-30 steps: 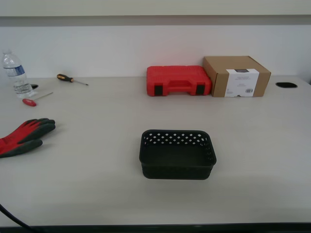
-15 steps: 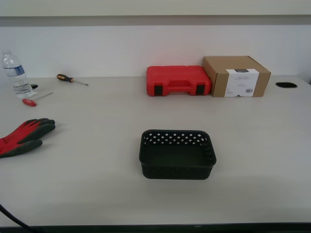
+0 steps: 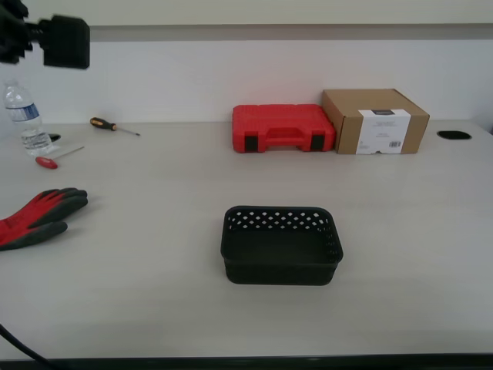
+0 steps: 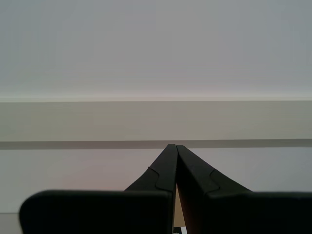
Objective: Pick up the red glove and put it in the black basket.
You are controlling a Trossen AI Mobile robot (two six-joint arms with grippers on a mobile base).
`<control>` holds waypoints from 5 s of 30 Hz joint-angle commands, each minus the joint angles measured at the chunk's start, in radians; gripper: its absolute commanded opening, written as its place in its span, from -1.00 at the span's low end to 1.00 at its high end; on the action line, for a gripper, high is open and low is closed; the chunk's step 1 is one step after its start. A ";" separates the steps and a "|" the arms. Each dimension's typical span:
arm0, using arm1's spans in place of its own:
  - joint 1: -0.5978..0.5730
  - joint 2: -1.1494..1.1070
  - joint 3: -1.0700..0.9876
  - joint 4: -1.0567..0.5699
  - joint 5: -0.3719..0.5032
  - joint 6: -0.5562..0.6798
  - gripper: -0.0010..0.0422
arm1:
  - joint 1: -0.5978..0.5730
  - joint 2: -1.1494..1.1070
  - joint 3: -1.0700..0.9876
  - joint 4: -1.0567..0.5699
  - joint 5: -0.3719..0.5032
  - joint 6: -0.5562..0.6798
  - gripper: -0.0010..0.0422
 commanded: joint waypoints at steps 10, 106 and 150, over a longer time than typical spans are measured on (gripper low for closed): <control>0.000 0.000 0.002 0.003 0.000 0.003 -0.95 | 0.004 0.513 0.001 0.066 -0.033 -0.093 0.12; 0.001 0.000 0.002 0.002 0.000 0.003 -0.95 | 0.053 0.395 0.071 -0.243 0.323 -0.242 -0.96; 0.001 0.000 0.002 -0.001 0.000 0.003 -0.95 | -0.919 0.438 0.279 -0.237 0.345 -0.586 -0.92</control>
